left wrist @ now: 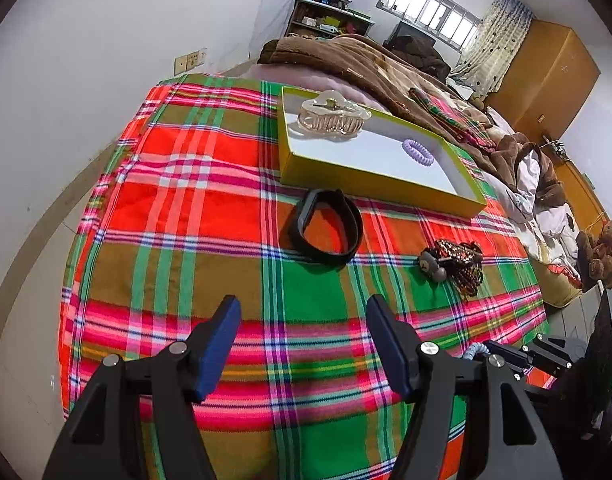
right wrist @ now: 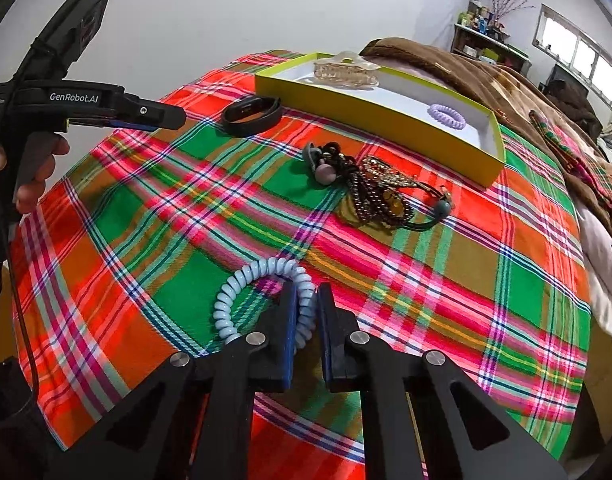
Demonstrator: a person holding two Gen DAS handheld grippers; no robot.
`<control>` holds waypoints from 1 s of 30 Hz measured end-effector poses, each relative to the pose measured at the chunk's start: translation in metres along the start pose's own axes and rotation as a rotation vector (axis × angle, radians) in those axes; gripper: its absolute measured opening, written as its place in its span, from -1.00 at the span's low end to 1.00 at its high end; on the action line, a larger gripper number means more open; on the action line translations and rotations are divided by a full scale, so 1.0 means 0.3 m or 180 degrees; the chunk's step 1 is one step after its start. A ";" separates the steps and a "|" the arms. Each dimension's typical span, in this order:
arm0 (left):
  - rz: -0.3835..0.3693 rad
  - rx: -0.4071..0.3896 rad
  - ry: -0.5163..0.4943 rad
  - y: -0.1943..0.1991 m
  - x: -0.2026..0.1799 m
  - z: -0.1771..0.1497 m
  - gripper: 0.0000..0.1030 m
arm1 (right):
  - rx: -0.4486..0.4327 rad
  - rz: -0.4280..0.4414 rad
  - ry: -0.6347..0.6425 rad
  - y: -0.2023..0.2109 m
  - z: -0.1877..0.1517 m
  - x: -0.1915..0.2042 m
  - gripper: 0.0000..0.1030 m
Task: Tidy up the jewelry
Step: 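Grasp the light-blue coil tie with the right gripper while the left gripper grasps the black band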
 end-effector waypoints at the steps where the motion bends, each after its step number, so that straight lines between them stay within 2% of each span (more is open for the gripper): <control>1: -0.0005 0.0001 0.0002 -0.003 0.000 0.004 0.31 | -0.0006 0.0007 -0.0048 0.000 0.002 -0.010 -0.80; 16: 0.0144 0.0016 -0.0077 -0.084 -0.016 0.107 0.31 | -0.0352 -0.0132 -0.0506 0.060 0.094 -0.175 -0.80; 27: 0.0568 0.0091 -0.0183 -0.181 0.009 0.161 0.30 | -0.0397 -0.0166 -0.0602 0.037 0.129 -0.223 -0.80; 30: 0.0637 0.0128 -0.0201 -0.196 0.017 0.162 0.19 | -0.0411 -0.0160 -0.0622 0.030 0.135 -0.229 -0.80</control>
Point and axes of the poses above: each gripper's, at about its wrist camera, not at the fingertips, and y roughly against the way its jaws point, x to its left, z to its top, the point moved 5 cm from there along -y, roughly the way its jaws point, and after that the axes turned 12 degrees about -z, right-handed, at the moved point
